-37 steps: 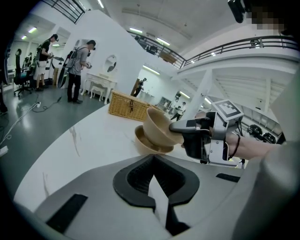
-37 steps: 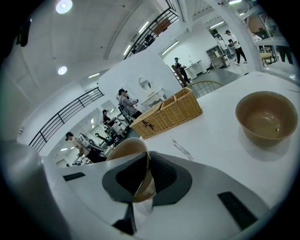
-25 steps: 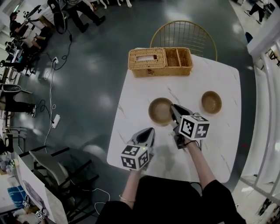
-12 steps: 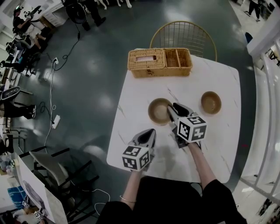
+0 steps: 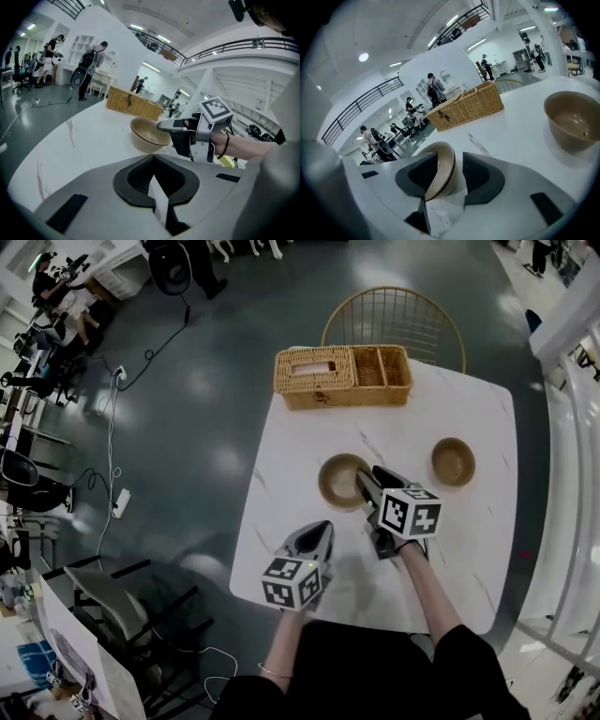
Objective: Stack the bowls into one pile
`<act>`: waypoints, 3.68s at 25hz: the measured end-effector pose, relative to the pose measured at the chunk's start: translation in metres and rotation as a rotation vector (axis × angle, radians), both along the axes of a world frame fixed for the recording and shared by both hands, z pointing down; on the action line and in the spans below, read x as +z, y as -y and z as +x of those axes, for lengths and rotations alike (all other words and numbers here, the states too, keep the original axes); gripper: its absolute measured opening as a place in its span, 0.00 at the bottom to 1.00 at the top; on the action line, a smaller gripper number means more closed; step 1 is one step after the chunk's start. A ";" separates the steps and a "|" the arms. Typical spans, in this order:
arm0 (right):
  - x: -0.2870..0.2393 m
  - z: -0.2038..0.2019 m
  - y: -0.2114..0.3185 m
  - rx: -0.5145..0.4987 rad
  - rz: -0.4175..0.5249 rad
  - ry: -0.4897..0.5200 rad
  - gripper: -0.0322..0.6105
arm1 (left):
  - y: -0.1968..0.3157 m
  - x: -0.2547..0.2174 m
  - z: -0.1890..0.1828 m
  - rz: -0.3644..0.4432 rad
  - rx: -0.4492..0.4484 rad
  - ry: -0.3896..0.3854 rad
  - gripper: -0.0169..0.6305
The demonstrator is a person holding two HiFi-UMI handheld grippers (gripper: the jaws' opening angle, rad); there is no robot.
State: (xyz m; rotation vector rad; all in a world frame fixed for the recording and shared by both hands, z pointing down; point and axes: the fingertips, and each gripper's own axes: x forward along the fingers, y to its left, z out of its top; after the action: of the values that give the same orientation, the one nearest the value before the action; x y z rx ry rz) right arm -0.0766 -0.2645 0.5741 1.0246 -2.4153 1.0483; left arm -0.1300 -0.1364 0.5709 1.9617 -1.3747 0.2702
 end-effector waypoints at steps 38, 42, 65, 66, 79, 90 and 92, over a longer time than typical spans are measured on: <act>-0.031 0.044 0.019 0.187 -0.074 0.235 0.12 | 0.017 -0.009 0.018 0.023 0.047 0.007 0.05; -0.038 0.064 0.024 0.238 -0.043 0.260 0.12 | 0.022 -0.013 0.030 0.040 0.066 0.010 0.05; -0.052 0.181 0.045 0.495 0.063 0.250 0.12 | 0.047 -0.019 0.084 0.083 0.193 0.044 0.05; -0.053 0.186 0.046 0.508 0.065 0.248 0.12 | 0.048 -0.019 0.085 0.083 0.197 0.044 0.05; -0.044 0.242 0.051 0.691 0.071 0.203 0.12 | 0.050 -0.018 0.094 0.074 0.218 0.040 0.05; -0.024 0.263 0.053 0.802 0.030 0.161 0.12 | 0.053 -0.013 0.092 0.059 0.215 0.045 0.05; -0.021 0.264 0.054 0.804 0.027 0.143 0.12 | 0.053 -0.012 0.091 0.057 0.215 0.047 0.05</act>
State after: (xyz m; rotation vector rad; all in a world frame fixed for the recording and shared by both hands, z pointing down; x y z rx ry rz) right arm 0.1872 -0.3182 0.5528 2.0782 -2.1285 1.3465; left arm -0.0392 -0.1897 0.5590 2.1659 -1.2121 0.3826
